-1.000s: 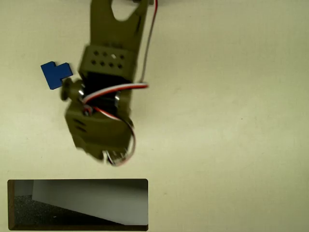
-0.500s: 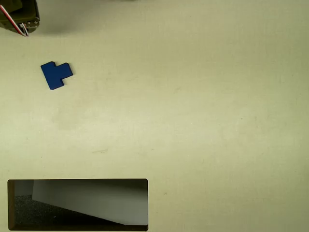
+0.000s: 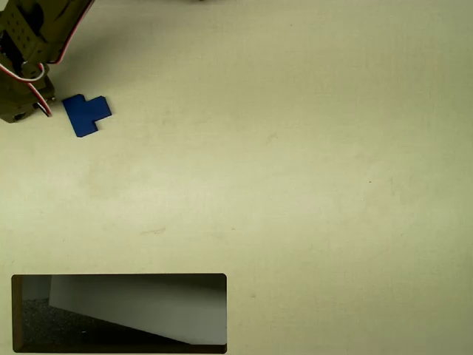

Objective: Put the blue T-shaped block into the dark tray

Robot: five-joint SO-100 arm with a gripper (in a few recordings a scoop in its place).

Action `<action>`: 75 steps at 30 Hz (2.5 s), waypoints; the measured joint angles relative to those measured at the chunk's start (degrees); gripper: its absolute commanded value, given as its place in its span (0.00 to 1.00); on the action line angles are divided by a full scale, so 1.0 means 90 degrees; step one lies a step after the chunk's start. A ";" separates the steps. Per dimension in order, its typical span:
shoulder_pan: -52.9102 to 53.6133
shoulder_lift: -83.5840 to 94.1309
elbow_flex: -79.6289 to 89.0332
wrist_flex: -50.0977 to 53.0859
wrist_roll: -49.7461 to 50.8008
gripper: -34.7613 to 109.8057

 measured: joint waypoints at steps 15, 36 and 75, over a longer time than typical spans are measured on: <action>-0.1211 0.3418 0.4443 -0.0234 0.0771 0.24; -0.3672 0.2822 0.3643 -0.0313 0.4258 0.24; -0.5508 -0.0518 -0.0449 -0.0850 0.6367 0.24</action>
